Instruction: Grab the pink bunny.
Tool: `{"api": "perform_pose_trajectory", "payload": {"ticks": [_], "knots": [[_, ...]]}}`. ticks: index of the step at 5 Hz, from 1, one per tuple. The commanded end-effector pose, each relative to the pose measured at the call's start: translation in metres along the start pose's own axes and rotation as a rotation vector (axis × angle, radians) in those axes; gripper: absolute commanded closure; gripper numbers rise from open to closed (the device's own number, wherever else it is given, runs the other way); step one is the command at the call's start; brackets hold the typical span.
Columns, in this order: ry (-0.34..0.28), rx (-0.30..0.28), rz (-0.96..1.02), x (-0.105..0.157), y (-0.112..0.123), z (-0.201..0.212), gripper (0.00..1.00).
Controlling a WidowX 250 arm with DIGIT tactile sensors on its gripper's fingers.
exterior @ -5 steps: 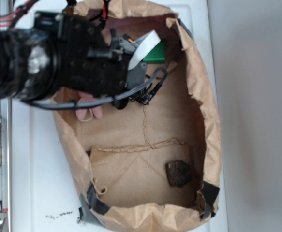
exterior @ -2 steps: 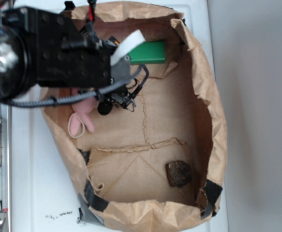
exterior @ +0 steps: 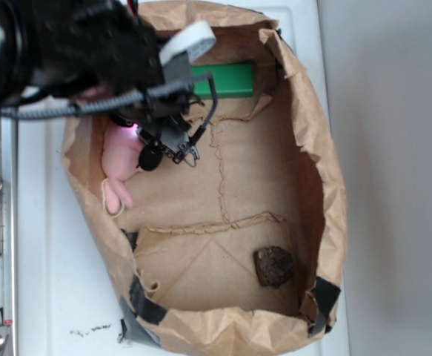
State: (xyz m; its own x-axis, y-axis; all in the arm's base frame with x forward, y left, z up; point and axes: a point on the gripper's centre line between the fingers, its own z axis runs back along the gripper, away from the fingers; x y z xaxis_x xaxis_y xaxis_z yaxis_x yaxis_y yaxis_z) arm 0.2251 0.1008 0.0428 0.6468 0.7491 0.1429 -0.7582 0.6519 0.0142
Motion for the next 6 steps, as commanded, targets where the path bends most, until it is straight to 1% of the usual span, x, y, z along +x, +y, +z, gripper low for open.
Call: {"api": "perform_pose_trajectory", "payload": {"ticks": [1,2,3,4,5,6], "knots": [[-0.051,-0.068,-0.005,0.033,-0.017,0.057,1.00],[-0.057,-0.114,-0.035,0.036,-0.021,0.070,1.00],[-0.065,-0.135,-0.106,0.036,-0.031,0.089,1.00],[-0.120,-0.233,-0.176,0.019,-0.046,0.119,1.00],[-0.134,-0.239,-0.172,0.011,-0.055,0.127,1.00],[-0.128,-0.234,-0.183,0.011,-0.056,0.125,1.00]]}}
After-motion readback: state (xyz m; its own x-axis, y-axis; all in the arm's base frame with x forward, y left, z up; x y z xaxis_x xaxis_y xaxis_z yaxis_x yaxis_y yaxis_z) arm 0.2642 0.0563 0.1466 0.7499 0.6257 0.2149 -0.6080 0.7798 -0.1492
